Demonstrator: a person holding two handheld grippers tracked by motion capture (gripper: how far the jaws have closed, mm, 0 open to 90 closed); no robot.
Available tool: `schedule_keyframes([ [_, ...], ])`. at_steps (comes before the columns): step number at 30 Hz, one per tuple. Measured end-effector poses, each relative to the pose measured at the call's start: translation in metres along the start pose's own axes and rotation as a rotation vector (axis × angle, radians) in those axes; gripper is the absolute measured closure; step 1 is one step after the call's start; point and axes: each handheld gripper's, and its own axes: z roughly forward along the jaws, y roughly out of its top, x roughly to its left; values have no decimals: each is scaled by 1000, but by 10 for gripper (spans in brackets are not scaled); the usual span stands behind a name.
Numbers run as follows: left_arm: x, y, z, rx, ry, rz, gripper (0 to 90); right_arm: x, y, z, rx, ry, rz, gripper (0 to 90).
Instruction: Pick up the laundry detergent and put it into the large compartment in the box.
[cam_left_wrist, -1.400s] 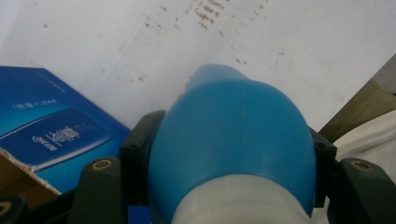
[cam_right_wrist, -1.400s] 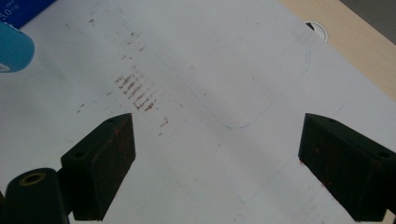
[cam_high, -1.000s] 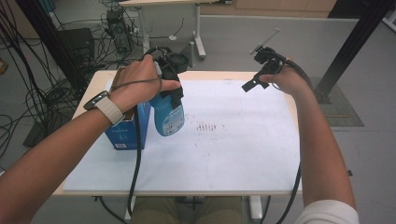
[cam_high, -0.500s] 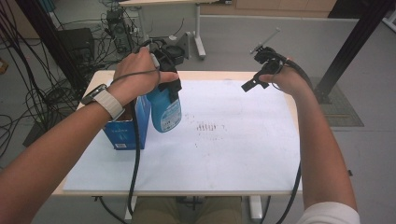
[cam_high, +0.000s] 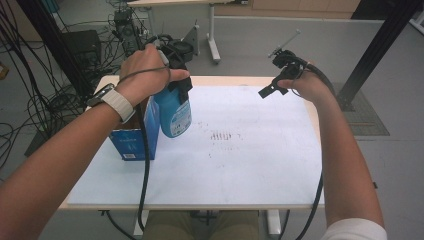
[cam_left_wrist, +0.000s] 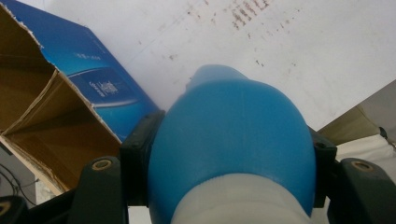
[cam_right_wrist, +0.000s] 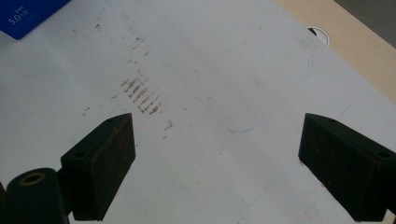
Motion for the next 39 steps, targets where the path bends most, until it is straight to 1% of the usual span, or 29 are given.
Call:
schedule_keyframes([
  [6, -1, 0, -6, 0, 8, -22, 380, 0, 1, 1, -1, 3, -5, 109],
  [7, 1, 1, -8, 5, 5, -24, 379, 0, 2, 1, 1, 2, -6, 109],
  [9, 4, 1, -10, 1, -3, -43, 380, 0, 2, 2, 3, 2, -6, 109],
  [10, 5, 1, -12, 5, -4, -43, 380, 0, 2, 2, 4, 3, -9, 109],
  [14, 7, 0, -17, -2, 1, -73, 379, 1, 2, 1, 4, 3, -9, 109],
  [17, 10, -2, -24, -8, 0, -90, 380, 2, 2, 1, 3, 2, -11, 109],
  [23, 12, -4, -33, -3, 12, -112, 380, 2, 2, 0, 1, 1, -13, 109],
  [27, 17, -5, -37, 5, 4, -125, 379, 3, 2, 0, -3, 0, -14, 109],
  [30, 20, -6, -41, 1, 0, -148, 379, 3, 2, 0, -6, 2, -14, 109],
  [37, 25, -2, -49, 24, 14, -194, 379, 2, 1, 0, -13, 3, -15, 109],
  [39, 28, -3, -49, 23, 7, -212, 379, 2, 1, 0, -14, 5, -17, 109],
])
